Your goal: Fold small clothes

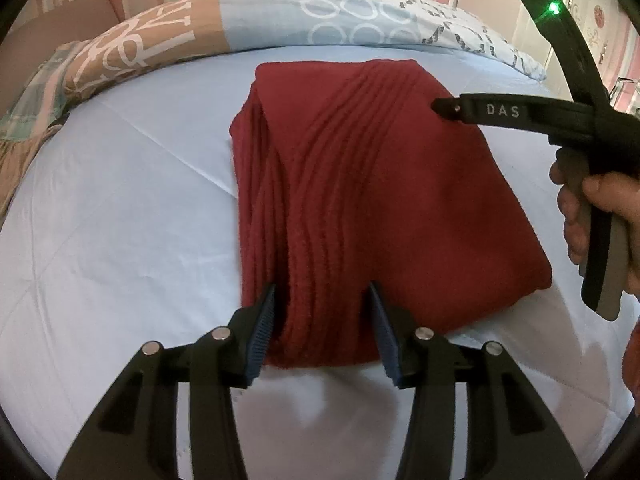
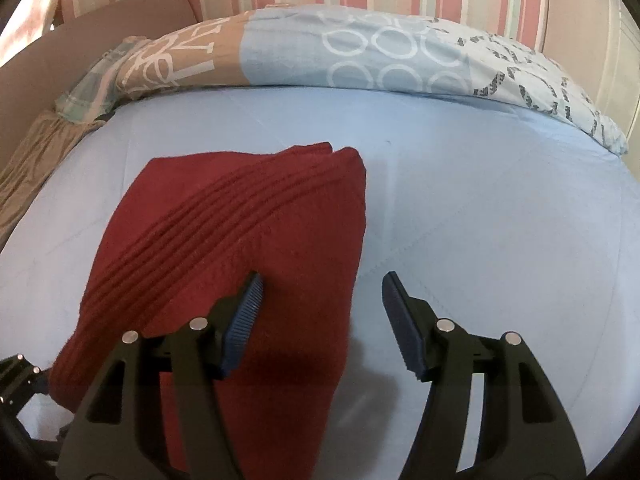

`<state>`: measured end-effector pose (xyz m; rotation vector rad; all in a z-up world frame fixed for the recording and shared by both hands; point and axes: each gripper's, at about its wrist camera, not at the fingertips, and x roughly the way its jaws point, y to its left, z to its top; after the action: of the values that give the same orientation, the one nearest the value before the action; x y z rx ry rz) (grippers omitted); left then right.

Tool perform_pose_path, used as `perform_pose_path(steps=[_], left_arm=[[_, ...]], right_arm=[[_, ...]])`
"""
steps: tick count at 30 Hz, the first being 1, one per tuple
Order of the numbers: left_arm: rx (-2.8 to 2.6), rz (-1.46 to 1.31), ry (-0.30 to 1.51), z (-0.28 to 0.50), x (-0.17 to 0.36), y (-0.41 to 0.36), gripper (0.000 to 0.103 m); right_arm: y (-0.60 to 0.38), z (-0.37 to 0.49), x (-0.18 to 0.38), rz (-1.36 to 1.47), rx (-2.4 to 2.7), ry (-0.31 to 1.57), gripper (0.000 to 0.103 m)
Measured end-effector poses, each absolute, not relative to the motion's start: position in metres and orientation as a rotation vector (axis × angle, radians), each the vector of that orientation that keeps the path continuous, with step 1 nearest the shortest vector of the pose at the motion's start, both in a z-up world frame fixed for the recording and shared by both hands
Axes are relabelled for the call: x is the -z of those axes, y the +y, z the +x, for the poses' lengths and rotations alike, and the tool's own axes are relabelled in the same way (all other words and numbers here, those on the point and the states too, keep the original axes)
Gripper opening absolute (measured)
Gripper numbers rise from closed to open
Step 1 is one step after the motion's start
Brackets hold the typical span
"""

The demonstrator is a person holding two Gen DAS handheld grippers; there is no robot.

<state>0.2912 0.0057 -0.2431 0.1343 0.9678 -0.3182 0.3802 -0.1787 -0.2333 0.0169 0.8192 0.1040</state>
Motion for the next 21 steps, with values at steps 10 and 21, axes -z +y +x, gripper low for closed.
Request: perform_pose_path(steps=[10,21], left_arm=[[0.242,0.128,0.852,0.293,0.210,0.019,0.089],[0.219,0.028,0.982,0.341,0.237,0.033,0.094]], right_arm=[[-0.184,0.318,0.203,0.019,-0.152,0.721,0.073],[-0.195,0.276,0.243,0.086,-0.177,0.834,0.087]])
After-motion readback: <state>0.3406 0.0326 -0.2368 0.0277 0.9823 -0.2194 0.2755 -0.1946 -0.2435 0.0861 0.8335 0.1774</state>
